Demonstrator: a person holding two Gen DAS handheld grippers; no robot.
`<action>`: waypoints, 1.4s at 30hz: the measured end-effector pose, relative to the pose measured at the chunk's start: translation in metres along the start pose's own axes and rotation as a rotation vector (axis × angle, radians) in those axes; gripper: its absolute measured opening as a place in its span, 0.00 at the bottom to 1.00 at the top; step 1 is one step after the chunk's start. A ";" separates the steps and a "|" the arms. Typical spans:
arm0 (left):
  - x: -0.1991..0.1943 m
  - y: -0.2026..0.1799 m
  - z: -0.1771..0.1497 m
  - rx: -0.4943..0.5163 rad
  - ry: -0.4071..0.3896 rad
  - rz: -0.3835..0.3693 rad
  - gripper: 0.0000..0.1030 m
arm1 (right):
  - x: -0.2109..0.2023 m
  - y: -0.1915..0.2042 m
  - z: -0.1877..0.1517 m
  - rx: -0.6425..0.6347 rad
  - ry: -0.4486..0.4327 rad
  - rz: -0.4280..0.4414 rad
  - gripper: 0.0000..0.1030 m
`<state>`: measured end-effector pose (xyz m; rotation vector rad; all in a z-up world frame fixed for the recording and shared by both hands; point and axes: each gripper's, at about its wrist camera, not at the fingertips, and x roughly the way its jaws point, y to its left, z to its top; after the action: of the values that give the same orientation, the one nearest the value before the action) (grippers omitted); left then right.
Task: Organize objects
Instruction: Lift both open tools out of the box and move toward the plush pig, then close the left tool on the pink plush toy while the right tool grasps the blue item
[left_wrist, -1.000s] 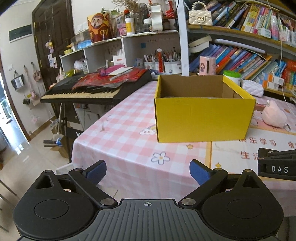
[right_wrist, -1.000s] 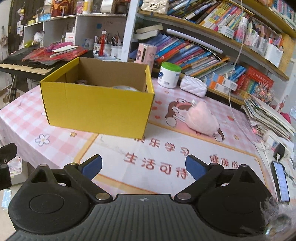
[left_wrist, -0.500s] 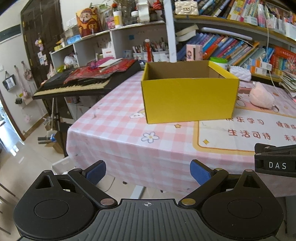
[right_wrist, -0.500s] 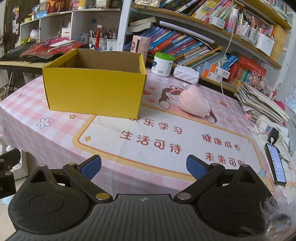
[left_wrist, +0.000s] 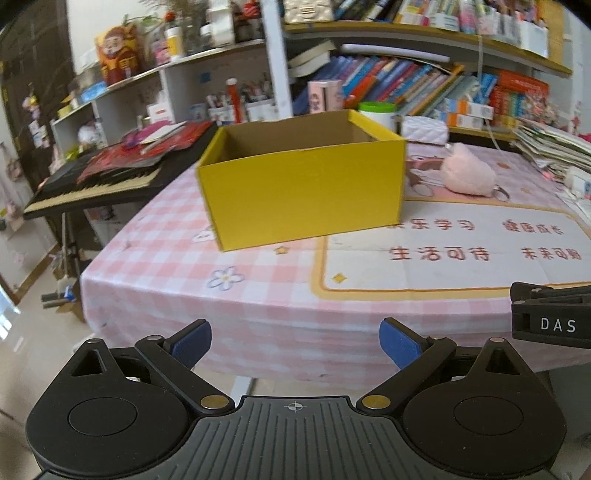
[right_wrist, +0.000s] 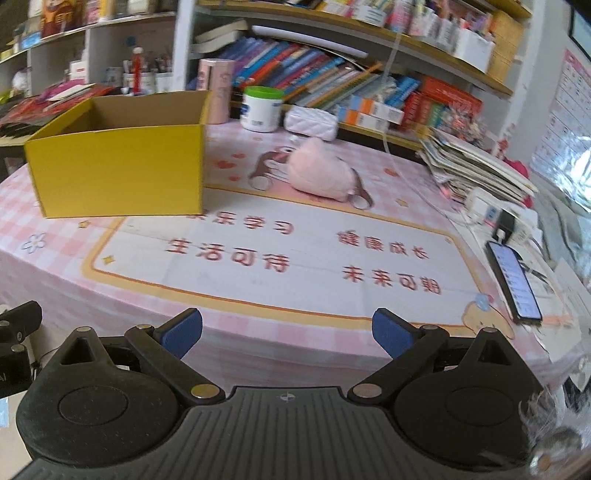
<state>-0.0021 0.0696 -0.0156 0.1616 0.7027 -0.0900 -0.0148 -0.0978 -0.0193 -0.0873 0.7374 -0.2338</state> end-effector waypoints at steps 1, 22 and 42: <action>0.002 -0.004 0.001 0.007 -0.001 -0.007 0.96 | 0.002 -0.004 0.000 0.007 0.003 -0.006 0.96; 0.061 -0.101 0.068 0.038 -0.015 -0.087 0.96 | 0.076 -0.097 0.053 0.027 0.021 -0.044 0.96; 0.109 -0.185 0.113 0.003 0.001 -0.079 0.96 | 0.156 -0.160 0.112 -0.039 -0.041 0.089 0.96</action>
<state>0.1273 -0.1358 -0.0236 0.1369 0.7098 -0.1661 0.1431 -0.2908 -0.0133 -0.0959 0.7031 -0.1319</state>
